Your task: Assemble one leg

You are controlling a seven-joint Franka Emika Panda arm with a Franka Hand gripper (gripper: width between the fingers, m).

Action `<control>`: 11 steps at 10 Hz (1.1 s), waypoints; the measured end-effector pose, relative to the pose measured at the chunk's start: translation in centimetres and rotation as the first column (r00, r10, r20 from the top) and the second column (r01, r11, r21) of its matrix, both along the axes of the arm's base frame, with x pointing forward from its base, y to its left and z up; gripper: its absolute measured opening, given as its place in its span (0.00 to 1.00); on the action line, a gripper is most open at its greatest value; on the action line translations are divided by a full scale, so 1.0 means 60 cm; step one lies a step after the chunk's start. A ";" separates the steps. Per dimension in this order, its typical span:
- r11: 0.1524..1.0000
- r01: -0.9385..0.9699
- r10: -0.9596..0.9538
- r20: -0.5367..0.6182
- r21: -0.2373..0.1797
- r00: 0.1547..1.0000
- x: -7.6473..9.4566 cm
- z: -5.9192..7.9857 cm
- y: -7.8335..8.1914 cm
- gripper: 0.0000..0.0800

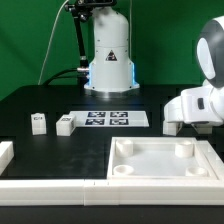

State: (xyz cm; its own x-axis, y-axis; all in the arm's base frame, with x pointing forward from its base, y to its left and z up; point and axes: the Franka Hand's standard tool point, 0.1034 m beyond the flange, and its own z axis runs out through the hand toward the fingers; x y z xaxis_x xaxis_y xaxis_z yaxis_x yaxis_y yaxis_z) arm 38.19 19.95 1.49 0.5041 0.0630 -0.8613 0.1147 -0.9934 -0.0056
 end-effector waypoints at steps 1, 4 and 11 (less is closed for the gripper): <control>1.000 0.000 0.000 0.000 0.000 1.000 0.000 -0.001 0.000 0.81; 1.000 0.005 -0.005 0.018 0.005 1.000 0.000 -0.013 0.000 0.81; 1.000 0.015 -0.015 0.031 0.007 0.999 0.001 -0.020 -0.005 0.59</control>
Offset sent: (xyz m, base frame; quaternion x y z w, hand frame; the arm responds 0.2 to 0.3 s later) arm -0.0043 -0.0007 -0.0135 -0.0060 0.0199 -0.0009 0.9998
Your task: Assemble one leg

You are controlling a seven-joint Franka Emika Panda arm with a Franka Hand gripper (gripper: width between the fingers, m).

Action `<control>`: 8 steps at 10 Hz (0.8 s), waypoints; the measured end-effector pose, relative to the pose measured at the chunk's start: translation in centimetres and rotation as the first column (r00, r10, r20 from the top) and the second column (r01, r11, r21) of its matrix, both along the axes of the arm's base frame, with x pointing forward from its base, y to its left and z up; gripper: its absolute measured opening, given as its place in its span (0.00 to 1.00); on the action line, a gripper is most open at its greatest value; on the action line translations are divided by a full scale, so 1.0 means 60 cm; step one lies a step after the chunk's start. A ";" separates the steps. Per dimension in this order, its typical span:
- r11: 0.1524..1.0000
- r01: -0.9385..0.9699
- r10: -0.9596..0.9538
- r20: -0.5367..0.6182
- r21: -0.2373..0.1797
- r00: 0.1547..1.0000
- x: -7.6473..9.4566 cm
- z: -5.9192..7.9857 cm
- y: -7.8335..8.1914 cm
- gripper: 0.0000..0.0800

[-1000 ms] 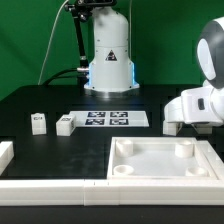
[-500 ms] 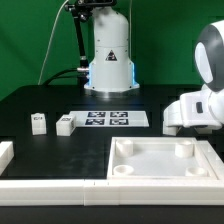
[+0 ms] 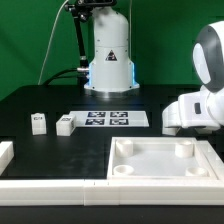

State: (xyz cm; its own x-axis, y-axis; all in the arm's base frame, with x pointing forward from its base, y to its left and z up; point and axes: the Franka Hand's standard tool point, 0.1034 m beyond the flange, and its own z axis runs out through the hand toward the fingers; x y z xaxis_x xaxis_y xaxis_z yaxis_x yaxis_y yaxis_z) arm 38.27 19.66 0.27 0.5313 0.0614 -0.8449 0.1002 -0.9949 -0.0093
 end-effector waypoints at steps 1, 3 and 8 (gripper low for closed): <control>1.000 0.000 0.000 0.000 0.000 1.000 0.000 0.000 0.000 0.36; 1.000 0.000 0.000 0.000 0.000 1.000 0.000 0.000 0.000 0.36; 1.000 0.000 0.000 0.000 0.000 1.000 0.000 0.000 0.000 0.36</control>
Offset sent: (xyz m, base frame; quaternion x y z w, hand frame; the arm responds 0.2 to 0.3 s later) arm 0.0000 0.0000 0.0000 0.0000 0.0000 0.0000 1.0000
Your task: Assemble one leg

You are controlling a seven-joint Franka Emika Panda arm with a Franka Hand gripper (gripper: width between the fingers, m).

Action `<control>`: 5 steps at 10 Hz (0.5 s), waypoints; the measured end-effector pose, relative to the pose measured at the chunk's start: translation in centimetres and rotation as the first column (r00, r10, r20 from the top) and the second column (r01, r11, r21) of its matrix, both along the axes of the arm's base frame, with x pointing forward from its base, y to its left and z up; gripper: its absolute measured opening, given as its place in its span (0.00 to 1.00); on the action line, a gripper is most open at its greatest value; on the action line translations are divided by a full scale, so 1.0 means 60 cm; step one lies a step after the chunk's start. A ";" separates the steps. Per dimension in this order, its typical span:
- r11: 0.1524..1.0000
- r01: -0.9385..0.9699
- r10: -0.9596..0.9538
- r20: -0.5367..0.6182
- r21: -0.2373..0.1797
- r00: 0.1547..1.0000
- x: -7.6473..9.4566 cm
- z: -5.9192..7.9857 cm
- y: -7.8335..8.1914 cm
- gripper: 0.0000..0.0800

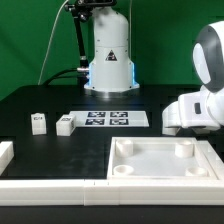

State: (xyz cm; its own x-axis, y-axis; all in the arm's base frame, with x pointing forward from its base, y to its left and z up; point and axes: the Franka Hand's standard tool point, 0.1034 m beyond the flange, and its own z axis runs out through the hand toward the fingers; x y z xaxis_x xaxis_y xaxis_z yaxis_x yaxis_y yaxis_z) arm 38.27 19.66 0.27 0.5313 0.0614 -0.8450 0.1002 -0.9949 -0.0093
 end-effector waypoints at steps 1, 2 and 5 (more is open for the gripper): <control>1.000 0.000 0.000 -0.003 -0.001 1.000 0.000 0.002 -0.001 0.36; 1.000 -0.003 0.003 -0.021 -0.006 1.000 0.008 0.034 -0.006 0.36; 1.000 0.001 -0.001 0.025 -0.004 1.000 0.027 0.072 -0.007 0.36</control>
Offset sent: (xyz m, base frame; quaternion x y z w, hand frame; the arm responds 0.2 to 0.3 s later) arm 0.0034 -0.0097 0.0597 -0.0058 -0.0319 0.0363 0.9988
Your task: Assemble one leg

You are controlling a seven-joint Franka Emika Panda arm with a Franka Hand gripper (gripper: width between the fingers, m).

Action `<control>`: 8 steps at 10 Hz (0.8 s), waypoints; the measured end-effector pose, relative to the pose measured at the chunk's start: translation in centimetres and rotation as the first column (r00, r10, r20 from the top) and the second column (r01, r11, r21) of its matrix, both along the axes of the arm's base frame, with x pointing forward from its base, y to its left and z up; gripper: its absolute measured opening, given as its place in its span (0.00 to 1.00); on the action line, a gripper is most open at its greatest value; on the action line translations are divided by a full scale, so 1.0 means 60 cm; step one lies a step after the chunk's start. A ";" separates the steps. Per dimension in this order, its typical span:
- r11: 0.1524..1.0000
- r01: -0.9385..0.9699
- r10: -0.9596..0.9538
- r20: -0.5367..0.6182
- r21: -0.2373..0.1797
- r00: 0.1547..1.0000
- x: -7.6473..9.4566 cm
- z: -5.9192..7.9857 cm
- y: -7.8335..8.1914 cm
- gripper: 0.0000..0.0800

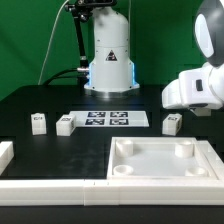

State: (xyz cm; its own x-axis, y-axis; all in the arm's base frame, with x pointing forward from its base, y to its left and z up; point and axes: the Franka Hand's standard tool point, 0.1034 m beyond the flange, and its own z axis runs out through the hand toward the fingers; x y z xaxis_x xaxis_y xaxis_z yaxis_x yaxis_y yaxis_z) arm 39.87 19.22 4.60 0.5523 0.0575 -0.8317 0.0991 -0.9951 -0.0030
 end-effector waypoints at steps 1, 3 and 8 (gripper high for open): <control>1.000 0.000 0.000 -0.003 -0.001 1.000 -0.001 -0.001 0.000 0.36; 1.000 0.013 -0.015 0.112 0.020 0.994 0.017 -0.008 0.007 0.36; 0.996 0.026 -0.067 0.504 0.089 0.861 0.038 0.023 -0.010 0.36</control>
Offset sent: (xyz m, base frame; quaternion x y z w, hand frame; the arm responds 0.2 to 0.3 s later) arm 0.0000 0.0000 0.0000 0.0000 0.2377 0.0000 0.9713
